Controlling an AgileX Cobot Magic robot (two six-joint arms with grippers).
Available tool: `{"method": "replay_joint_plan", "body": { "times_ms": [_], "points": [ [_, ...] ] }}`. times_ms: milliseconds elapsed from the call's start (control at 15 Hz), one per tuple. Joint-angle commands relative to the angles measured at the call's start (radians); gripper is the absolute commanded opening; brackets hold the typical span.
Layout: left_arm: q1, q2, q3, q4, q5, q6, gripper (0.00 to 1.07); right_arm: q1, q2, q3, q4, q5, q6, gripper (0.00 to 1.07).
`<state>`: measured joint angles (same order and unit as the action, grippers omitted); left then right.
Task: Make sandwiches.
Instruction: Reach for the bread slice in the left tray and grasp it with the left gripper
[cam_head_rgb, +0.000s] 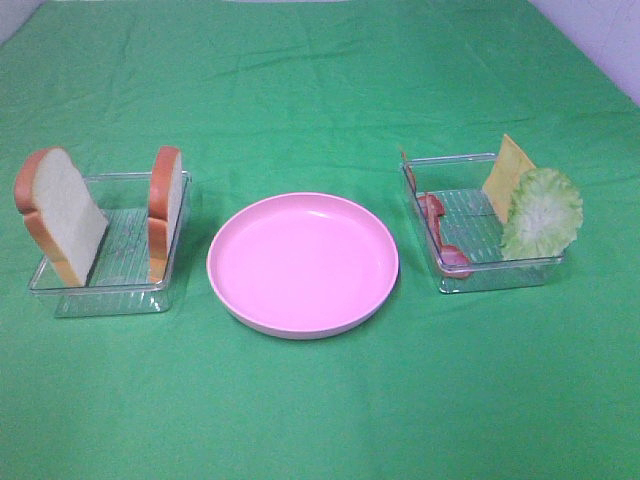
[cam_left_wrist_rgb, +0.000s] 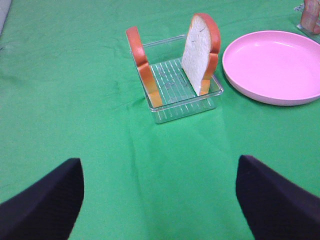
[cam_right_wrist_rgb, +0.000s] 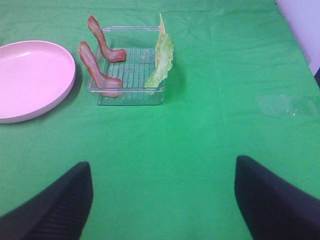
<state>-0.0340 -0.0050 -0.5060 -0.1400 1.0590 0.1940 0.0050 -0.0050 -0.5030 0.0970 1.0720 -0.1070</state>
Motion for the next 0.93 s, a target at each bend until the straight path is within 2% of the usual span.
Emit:
{"method": "replay_joint_plan", "body": {
  "times_ms": [67,600,933],
  "points": [
    [0.002,-0.02,-0.001,-0.009,-0.002,-0.008,0.79,-0.006,-0.015,0.001,0.002,-0.01,-0.013,0.75],
    [0.002,-0.02,-0.001,-0.011,-0.013,-0.008,0.79,-0.006,-0.015,0.001,0.002,-0.01,-0.013,0.75],
    [0.002,-0.016,-0.014,-0.077,-0.041,-0.014,0.79,-0.006,-0.015,0.001,0.002,-0.01,-0.013,0.75]
  ]
}}
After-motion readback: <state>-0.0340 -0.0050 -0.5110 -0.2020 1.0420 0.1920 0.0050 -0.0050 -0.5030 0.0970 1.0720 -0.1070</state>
